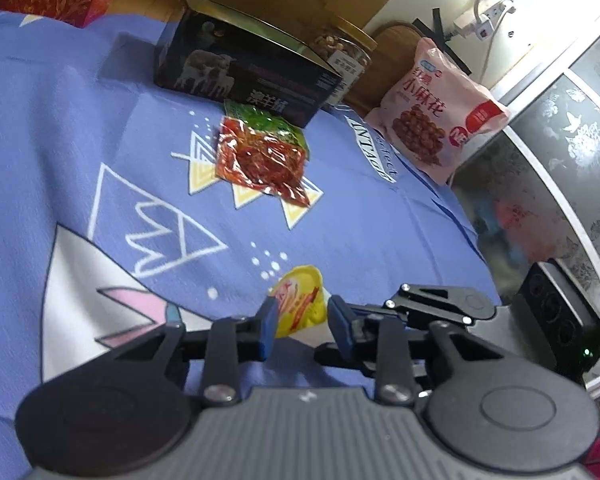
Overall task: Organize snacks
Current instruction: 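Carry the white cup into the tin box and open the left gripper, then grasp the red spicy snack packet with the left gripper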
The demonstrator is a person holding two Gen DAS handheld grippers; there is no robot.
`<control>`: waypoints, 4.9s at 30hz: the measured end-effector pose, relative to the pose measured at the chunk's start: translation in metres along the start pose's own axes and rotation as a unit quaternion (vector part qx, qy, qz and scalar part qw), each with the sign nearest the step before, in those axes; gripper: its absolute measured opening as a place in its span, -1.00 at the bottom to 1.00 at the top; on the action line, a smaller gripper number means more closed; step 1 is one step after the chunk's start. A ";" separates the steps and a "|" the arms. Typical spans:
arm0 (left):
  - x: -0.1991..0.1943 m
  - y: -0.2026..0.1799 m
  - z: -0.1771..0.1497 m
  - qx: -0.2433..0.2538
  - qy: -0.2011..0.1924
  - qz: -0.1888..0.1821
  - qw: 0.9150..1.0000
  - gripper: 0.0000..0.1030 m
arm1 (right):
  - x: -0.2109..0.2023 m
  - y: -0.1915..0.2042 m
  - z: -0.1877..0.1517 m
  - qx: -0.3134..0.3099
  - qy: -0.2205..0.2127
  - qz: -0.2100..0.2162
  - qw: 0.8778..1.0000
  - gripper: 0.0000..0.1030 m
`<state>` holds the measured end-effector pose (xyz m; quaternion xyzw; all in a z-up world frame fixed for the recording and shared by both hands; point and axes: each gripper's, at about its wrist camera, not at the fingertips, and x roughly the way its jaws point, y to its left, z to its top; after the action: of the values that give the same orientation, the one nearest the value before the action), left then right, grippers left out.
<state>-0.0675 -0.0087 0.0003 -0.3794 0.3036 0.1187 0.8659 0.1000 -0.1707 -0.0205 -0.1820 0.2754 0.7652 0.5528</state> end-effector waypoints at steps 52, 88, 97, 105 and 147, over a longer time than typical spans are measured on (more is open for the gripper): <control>0.067 0.035 0.232 0.034 -0.129 0.093 0.987 -0.37 | 0.098 -0.133 0.175 -0.046 -0.058 -0.150 0.986 -0.18; 0.049 0.046 0.064 -0.056 -0.057 0.022 0.997 -0.69 | 0.025 -0.091 0.033 0.275 -0.062 -0.062 0.957 -0.39; 0.014 0.032 0.004 -0.057 -0.052 0.004 0.997 -0.71 | 0.000 -0.045 0.003 0.255 -0.059 -0.032 0.965 -0.39; -0.005 0.018 -0.034 -0.046 -0.055 0.001 0.997 -0.71 | -0.018 -0.011 -0.019 0.233 -0.067 -0.043 0.969 -0.36; -0.026 -0.004 -0.074 -0.011 -0.061 0.026 0.998 -0.64 | -0.035 0.058 -0.049 0.166 -0.093 -0.096 0.977 -0.17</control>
<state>-0.1185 -0.0646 -0.0209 -0.3733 0.2581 0.1673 0.8752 0.0549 -0.2412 -0.0257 -0.0414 0.3272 0.6659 0.6692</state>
